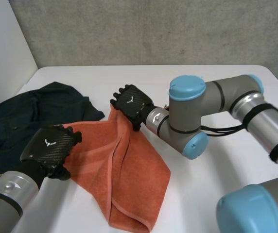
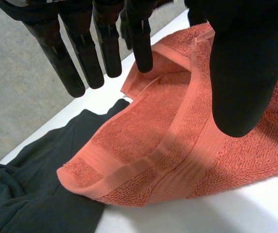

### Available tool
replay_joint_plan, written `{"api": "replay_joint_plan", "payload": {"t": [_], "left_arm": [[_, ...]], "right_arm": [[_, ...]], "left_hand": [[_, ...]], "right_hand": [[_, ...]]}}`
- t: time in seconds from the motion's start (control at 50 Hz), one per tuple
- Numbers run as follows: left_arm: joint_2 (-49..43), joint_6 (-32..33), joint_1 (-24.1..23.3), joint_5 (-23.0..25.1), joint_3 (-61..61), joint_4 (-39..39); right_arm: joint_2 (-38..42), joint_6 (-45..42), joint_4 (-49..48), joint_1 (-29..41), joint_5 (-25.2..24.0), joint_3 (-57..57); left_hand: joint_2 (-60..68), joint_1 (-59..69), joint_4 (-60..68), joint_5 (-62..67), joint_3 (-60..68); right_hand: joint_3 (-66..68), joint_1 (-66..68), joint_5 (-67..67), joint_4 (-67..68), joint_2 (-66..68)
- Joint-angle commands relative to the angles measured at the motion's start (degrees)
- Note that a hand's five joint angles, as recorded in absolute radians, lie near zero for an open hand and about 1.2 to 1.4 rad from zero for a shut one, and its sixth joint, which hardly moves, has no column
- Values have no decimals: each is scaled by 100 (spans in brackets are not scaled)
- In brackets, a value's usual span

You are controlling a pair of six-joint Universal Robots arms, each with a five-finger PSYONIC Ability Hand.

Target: Fold the laundry.

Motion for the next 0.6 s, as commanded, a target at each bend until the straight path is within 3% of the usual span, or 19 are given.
{"api": "replay_joint_plan", "payload": {"t": [0.02, 0.22, 0.32, 0.48, 0.6], "left_arm": [[60, -1, -13, 68, -2, 25], [-81, -1, -127, 709, 297, 368], [-484, 25, -136, 946, 586, 447], [-1047, 70, -188, 1227, 877, 535], [-1338, 148, -268, 1816, 912, 667]], "right_arm": [[423, 17, 31, 6, 73, -575], [-859, 8, 575, -81, 389, 180], [-2017, -9, 1014, -677, 714, 1284], [-3705, -115, 761, -1600, 680, 3508], [-4261, -299, 523, -2085, 662, 4618]], "left_hand": [[36, 0, 87, 108, 11], [-805, -842, -755, -734, -830], [-789, -825, -738, -717, -814], [-788, -825, -738, -717, -814], [-788, -825, -738, -717, -814]], "right_hand": [[5956, 6237, 5992, 5947, 5966], [5958, 6238, 5994, 5948, 5967], [5958, 6238, 5994, 5948, 5967], [5958, 6238, 5994, 5948, 5967], [5958, 6238, 5994, 5948, 5967]]}}
